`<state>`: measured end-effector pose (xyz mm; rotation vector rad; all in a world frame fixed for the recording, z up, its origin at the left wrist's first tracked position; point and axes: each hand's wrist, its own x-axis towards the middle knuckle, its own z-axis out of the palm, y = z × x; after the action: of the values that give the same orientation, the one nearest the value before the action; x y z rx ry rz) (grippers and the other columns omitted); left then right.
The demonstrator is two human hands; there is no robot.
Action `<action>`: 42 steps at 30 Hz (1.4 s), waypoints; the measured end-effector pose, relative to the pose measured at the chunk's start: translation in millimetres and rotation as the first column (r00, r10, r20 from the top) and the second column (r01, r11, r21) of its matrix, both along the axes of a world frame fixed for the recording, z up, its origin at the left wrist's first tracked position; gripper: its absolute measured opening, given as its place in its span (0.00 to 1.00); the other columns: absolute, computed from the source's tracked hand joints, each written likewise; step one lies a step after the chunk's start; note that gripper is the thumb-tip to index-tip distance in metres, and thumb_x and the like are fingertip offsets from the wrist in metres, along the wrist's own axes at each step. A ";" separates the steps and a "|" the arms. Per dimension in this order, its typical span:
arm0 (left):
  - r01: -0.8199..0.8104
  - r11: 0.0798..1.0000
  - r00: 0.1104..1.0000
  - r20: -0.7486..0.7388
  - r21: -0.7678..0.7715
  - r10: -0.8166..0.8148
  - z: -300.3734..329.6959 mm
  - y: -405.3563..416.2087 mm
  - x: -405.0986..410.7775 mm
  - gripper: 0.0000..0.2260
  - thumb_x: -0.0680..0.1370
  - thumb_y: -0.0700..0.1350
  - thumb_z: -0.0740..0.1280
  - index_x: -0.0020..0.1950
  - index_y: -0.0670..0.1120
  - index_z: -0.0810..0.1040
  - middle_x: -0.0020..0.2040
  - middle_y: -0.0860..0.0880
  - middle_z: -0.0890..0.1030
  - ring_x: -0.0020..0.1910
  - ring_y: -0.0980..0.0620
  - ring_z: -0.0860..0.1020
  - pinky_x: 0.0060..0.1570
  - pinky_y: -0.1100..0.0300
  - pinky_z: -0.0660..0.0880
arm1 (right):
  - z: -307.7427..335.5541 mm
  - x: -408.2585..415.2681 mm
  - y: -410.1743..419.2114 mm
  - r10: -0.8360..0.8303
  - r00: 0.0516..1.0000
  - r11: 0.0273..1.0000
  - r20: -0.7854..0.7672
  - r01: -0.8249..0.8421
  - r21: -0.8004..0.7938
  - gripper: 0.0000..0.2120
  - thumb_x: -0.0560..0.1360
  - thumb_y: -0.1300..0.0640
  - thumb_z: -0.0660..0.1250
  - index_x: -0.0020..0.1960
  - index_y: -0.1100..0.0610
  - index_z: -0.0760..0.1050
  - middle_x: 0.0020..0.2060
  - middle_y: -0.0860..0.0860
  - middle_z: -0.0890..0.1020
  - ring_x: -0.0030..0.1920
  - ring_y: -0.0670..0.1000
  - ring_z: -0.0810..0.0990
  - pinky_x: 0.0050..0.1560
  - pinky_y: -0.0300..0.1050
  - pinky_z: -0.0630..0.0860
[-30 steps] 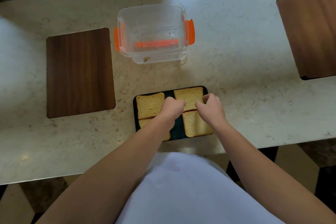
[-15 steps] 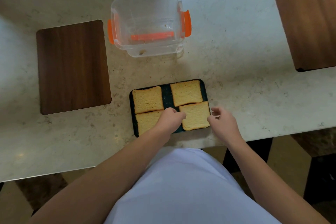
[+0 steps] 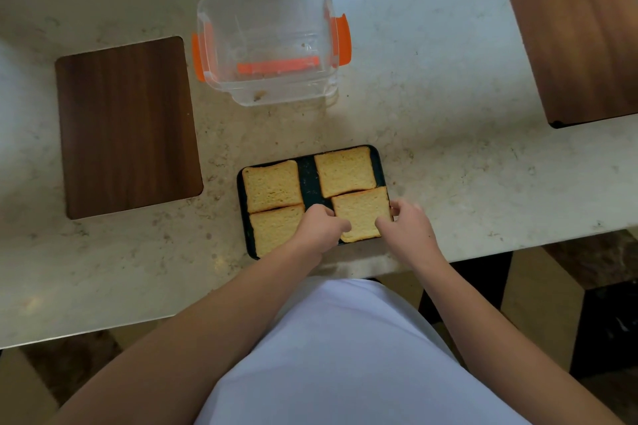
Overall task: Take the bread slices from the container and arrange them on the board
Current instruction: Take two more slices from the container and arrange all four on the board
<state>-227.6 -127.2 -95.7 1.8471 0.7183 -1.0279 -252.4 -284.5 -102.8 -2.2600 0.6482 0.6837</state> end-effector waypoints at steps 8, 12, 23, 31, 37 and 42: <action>-0.017 1.000 1.000 0.002 0.007 0.017 5.4 -3.1 -0.1 0.19 0.77 0.43 0.69 0.66 0.40 0.73 0.45 0.50 0.75 0.55 0.45 0.79 0.59 0.45 0.79 | -0.3 -1.7 1.0 -0.007 1.000 1.000 0.001 0.007 0.012 0.25 0.76 0.53 0.64 0.72 0.58 0.70 0.65 0.55 0.73 0.49 0.49 0.75 0.48 0.46 0.71; -0.021 1.000 1.000 -0.006 -0.007 0.021 5.9 -2.7 -0.4 0.21 0.77 0.43 0.69 0.69 0.40 0.72 0.54 0.46 0.76 0.55 0.46 0.78 0.59 0.46 0.78 | -2.4 -0.7 0.7 -0.014 1.000 0.999 -0.009 0.015 0.033 0.25 0.76 0.54 0.65 0.71 0.59 0.70 0.65 0.55 0.73 0.51 0.50 0.75 0.49 0.46 0.71; -0.063 0.997 0.998 -0.018 -0.046 0.062 5.5 2.8 -2.1 0.17 0.78 0.42 0.68 0.66 0.41 0.72 0.59 0.45 0.76 0.59 0.46 0.77 0.58 0.49 0.80 | 0.8 3.2 2.6 -0.033 0.999 0.998 -0.035 0.034 0.047 0.24 0.75 0.54 0.65 0.70 0.58 0.71 0.66 0.55 0.73 0.64 0.55 0.74 0.64 0.56 0.75; -0.080 0.996 0.997 -0.013 -0.030 0.080 5.2 11.8 -2.7 0.16 0.78 0.42 0.67 0.65 0.42 0.72 0.60 0.44 0.75 0.59 0.46 0.77 0.51 0.55 0.80 | 1.2 7.4 8.2 -0.036 0.998 0.997 -0.043 0.039 0.060 0.21 0.74 0.53 0.65 0.66 0.58 0.73 0.61 0.54 0.76 0.59 0.54 0.75 0.58 0.54 0.77; 0.031 0.999 0.998 0.060 0.038 -0.034 6.4 13.8 -5.7 0.22 0.77 0.46 0.66 0.70 0.43 0.68 0.60 0.47 0.75 0.56 0.48 0.76 0.52 0.52 0.78 | 1.3 8.3 6.2 -0.013 1.000 0.999 -0.016 0.013 0.032 0.21 0.75 0.53 0.65 0.67 0.58 0.73 0.61 0.54 0.75 0.60 0.55 0.75 0.58 0.53 0.76; 0.158 0.935 0.828 0.473 0.318 -0.301 12.3 28.0 -22.4 0.14 0.79 0.54 0.67 0.37 0.49 0.73 0.33 0.53 0.76 0.31 0.56 0.72 0.30 0.60 0.67 | 8.0 11.1 7.2 0.124 0.981 0.991 0.150 -0.130 0.028 0.11 0.78 0.56 0.67 0.59 0.54 0.78 0.46 0.48 0.81 0.44 0.46 0.80 0.40 0.41 0.73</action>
<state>-250.0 -99.2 -83.3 2.3594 0.3165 -0.5403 -241.3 -277.3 -94.9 -2.3057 0.4192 0.5773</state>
